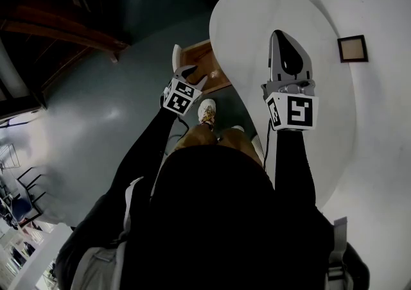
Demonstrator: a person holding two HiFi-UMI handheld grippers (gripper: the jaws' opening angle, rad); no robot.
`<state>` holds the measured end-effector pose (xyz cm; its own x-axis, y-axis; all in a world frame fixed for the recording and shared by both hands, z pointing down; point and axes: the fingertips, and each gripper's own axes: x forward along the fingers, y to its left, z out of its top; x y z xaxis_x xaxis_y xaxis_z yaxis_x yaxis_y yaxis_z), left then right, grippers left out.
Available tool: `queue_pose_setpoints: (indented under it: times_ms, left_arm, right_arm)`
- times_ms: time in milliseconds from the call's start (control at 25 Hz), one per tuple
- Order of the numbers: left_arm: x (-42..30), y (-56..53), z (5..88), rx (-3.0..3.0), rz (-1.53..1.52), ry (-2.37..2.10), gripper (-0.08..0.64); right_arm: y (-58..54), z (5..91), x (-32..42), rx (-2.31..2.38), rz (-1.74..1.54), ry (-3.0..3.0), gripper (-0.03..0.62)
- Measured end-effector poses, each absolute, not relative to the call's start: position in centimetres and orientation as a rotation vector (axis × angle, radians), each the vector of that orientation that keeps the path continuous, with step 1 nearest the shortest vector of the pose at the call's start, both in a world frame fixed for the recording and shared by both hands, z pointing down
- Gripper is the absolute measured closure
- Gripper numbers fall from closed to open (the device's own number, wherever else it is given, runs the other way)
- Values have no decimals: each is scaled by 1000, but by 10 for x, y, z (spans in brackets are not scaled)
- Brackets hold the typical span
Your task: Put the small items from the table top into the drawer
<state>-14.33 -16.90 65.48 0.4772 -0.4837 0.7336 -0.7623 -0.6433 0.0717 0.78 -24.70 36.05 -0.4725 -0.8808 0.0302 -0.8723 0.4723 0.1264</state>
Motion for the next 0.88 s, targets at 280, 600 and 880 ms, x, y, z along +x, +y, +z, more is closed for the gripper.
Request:
queue_pose_setpoints:
  times_ms: [280,600,880]
  left_arm:
    - [-155,-187,635,2375,934,-1104,377]
    - [-161,-228,560,2524,754,-1211,377]
    - [-168,-263,448,2716,548,-1319,377]
  right_arm:
    - [-245,358,-3,1555,-156,-2612,565]
    - [-244,345,-14,1589,-200,-2603,565]
    - [-241,328,-23,1642,-266,-2625,565]
